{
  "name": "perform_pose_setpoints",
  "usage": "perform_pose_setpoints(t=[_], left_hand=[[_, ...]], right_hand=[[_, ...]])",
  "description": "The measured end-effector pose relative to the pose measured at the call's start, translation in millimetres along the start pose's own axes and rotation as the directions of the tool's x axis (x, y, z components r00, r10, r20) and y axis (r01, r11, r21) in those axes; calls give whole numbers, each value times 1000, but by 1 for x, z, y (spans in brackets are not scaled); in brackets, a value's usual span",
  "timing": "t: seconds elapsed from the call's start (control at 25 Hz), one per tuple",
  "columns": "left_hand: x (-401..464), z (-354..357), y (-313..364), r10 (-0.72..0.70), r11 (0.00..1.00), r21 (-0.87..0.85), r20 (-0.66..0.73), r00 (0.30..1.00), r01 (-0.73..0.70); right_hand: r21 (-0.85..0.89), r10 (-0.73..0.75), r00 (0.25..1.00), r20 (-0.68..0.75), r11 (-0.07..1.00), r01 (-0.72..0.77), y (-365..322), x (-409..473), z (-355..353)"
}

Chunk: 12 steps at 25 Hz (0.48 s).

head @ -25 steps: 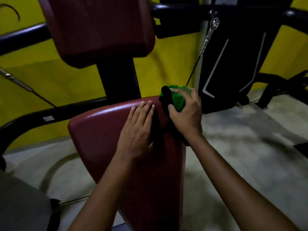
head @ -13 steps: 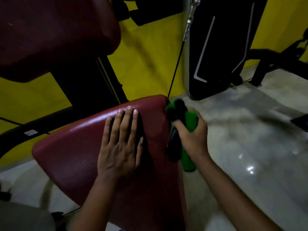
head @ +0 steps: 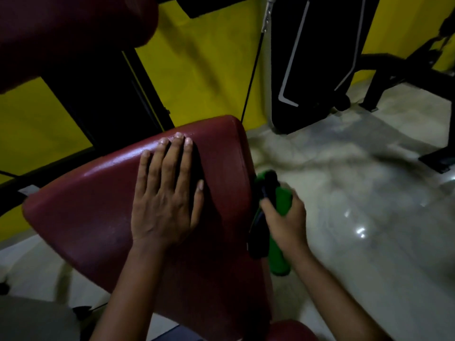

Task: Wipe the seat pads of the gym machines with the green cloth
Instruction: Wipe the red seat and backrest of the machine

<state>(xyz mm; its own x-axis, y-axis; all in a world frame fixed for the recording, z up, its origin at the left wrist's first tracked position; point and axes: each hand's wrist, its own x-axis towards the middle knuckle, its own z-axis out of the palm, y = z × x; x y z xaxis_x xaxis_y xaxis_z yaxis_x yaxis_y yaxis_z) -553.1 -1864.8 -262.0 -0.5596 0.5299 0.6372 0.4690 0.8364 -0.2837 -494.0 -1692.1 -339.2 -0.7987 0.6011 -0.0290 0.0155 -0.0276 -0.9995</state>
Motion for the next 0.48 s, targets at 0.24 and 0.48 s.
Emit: perform_pose_setpoints(t=[0.24, 0.48], left_hand=[[-25, 10, 32, -105, 993, -55, -9, 994, 104], [-62, 22, 63, -92, 995, -28, 42, 995, 93]], right_hand=[[70, -345, 939, 20, 937, 342, -55, 38, 17], [-1, 270, 963, 26, 963, -270, 5, 5, -8]])
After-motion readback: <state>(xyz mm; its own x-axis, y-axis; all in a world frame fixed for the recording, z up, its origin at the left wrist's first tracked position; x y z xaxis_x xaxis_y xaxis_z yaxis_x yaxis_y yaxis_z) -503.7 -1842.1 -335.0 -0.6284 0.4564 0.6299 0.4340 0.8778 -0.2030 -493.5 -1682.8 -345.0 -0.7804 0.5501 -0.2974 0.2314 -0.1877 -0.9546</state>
